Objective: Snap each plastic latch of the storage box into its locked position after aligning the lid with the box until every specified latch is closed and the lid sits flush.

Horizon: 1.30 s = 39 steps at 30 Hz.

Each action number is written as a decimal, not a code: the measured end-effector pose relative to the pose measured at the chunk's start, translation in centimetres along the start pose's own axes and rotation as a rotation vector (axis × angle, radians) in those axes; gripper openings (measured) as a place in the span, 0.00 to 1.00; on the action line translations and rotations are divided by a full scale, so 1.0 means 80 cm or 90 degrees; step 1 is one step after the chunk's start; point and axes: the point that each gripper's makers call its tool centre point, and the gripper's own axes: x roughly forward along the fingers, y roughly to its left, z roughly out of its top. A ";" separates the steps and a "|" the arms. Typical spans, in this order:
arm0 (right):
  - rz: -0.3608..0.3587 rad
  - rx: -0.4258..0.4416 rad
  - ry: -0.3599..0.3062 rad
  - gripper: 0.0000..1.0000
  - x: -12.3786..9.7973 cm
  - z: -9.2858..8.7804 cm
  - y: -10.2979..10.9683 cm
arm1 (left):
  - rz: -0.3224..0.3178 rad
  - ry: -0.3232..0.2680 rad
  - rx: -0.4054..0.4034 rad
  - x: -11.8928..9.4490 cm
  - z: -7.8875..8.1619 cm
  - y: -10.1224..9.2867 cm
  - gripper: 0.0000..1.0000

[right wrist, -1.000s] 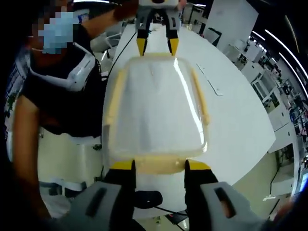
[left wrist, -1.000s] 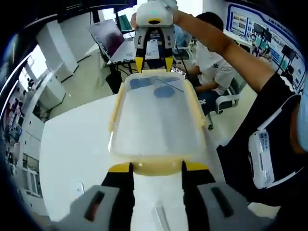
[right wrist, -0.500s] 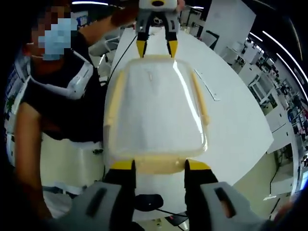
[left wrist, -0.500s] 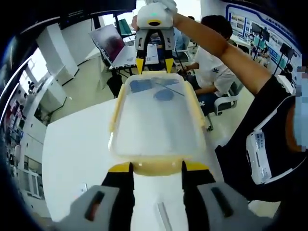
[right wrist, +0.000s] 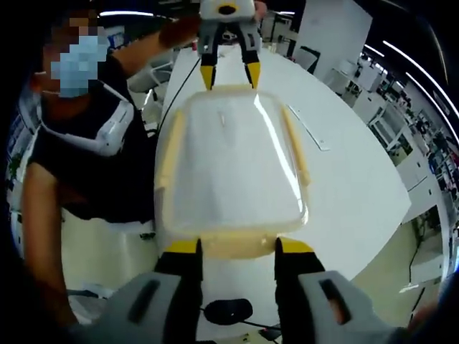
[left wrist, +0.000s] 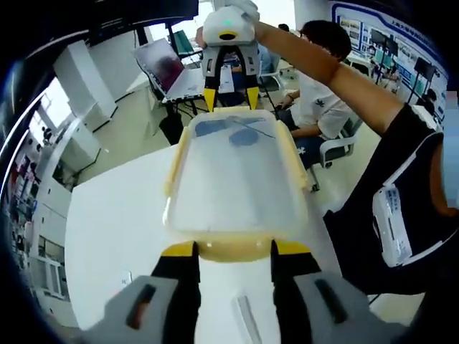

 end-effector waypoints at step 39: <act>0.001 -0.051 -0.003 0.36 0.075 0.083 0.010 | 0.023 -0.005 -0.036 -0.042 -0.106 -0.019 0.35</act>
